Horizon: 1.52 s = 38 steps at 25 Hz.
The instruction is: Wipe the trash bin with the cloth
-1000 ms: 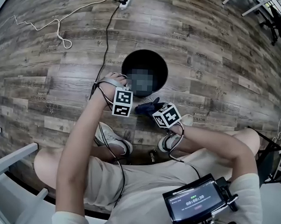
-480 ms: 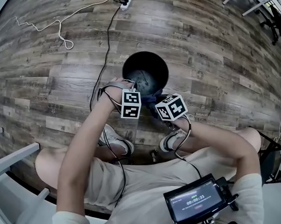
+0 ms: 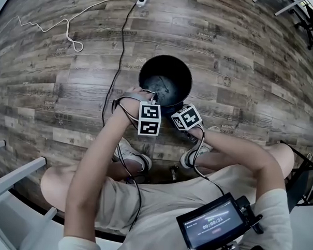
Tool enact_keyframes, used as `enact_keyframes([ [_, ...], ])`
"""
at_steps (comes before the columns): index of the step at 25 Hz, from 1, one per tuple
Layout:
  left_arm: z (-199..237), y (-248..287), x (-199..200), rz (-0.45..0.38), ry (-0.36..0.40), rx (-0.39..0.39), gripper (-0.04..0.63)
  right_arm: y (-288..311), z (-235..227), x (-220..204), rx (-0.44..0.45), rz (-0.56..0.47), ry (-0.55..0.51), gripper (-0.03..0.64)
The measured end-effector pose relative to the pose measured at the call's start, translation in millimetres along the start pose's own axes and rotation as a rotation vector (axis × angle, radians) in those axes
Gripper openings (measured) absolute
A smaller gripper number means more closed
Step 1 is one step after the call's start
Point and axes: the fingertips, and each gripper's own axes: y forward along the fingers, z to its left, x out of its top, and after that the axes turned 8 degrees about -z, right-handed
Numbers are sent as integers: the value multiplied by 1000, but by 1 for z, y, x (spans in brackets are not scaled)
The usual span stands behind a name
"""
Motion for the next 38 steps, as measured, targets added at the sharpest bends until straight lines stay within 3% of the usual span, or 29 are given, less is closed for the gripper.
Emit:
enact_keyframes([
  [6, -2, 2, 3, -6, -16, 33, 84, 59, -24, -40, -82, -5, -10, 77],
  [11, 3, 2, 5, -13, -30, 56, 84, 95, -44, -61, -144, -11, 56, 75],
  [18, 2, 3, 4, -1, -56, 42, 86, 103, -49, -70, -128, 51, 54, 77],
  [22, 7, -9, 10, -122, -79, 12, 91, 77, -39, -71, -114, 83, 42, 76],
  [25, 21, -26, 3, -188, -88, 5, 187, 48, -12, -72, -34, 111, -2, 77],
  [31, 16, -9, -27, -31, 119, 9, 196, -14, 36, -57, 99, 104, -50, 77],
  [38, 20, 1, -45, 25, 126, 73, 181, -62, 49, -7, 100, -43, 0, 77],
])
